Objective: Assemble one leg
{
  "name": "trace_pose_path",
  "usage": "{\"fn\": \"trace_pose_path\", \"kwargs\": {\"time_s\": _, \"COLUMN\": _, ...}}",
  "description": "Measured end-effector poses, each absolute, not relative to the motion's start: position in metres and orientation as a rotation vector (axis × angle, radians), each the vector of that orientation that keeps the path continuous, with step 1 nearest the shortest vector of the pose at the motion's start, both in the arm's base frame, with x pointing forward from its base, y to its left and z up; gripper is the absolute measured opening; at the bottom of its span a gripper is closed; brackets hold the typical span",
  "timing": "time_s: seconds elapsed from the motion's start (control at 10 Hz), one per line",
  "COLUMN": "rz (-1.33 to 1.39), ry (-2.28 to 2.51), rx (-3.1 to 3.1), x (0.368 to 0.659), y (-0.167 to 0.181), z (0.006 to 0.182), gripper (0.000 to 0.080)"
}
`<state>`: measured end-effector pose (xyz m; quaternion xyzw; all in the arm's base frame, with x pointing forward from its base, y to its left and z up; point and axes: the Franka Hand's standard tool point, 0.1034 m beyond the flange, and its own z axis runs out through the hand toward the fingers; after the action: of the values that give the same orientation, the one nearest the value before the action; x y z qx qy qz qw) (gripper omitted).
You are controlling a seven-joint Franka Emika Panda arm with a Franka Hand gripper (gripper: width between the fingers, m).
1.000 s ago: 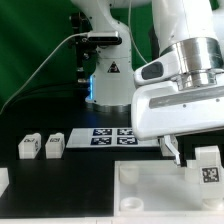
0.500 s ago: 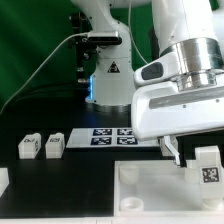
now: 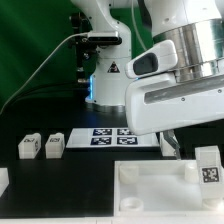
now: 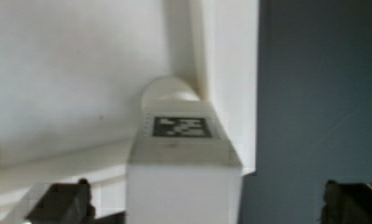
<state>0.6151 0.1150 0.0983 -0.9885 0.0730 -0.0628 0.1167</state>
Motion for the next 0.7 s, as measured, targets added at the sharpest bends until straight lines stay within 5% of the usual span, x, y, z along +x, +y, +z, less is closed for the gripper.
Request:
{"fn": "trace_pose_path", "kwargs": {"time_s": 0.2, "rz": 0.04, "ry": 0.205, "rx": -2.877, "x": 0.616, "y": 0.12, "z": 0.092, "gripper": 0.0649}}
{"fn": "trace_pose_path", "kwargs": {"time_s": 0.6, "rz": 0.011, "ry": 0.203, "rx": -2.889, "x": 0.619, "y": 0.124, "z": 0.078, "gripper": 0.0649}}
{"fn": "trace_pose_path", "kwargs": {"time_s": 0.7, "rz": 0.011, "ry": 0.204, "rx": -2.889, "x": 0.619, "y": 0.123, "z": 0.078, "gripper": 0.0526}}
